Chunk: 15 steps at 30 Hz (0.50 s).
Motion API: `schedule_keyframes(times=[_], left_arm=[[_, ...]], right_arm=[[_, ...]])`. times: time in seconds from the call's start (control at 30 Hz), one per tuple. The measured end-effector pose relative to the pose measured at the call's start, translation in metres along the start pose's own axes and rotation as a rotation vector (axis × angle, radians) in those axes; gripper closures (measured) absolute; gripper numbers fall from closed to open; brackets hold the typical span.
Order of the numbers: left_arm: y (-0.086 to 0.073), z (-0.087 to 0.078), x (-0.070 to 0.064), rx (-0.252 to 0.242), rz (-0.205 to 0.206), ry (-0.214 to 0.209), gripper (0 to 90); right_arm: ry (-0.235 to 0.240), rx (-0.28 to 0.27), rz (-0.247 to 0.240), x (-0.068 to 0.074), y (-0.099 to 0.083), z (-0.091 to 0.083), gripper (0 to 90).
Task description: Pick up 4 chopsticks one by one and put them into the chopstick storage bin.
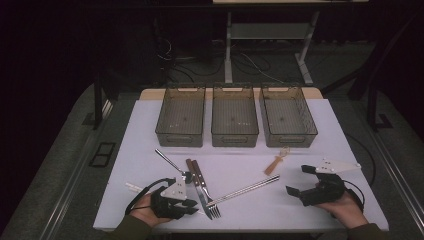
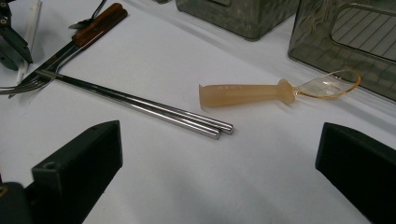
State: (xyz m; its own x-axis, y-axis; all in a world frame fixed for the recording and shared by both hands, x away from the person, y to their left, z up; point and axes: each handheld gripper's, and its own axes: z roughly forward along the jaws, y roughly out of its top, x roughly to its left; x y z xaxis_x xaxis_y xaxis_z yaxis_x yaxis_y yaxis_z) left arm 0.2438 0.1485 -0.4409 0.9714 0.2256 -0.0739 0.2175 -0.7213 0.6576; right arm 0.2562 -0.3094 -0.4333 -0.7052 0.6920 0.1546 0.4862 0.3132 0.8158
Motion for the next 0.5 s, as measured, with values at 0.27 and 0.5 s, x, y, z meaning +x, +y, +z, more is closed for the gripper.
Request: schedule_keyframes(times=[0.27, 0.5], left_arm=[[-0.0035, -0.0026, 0.0001, -0.01, -0.007, 0.005, 75.6], [-0.005, -0.0044, -0.0026, -0.005, -0.011, 0.008, 77.0]], right_arm=[[0.003, -0.001, 0.0, -0.0002, 0.0002, 0.0003, 0.5], [0.001, -0.004, 0.0, -0.0012, 0.0001, -0.0009, 0.5]])
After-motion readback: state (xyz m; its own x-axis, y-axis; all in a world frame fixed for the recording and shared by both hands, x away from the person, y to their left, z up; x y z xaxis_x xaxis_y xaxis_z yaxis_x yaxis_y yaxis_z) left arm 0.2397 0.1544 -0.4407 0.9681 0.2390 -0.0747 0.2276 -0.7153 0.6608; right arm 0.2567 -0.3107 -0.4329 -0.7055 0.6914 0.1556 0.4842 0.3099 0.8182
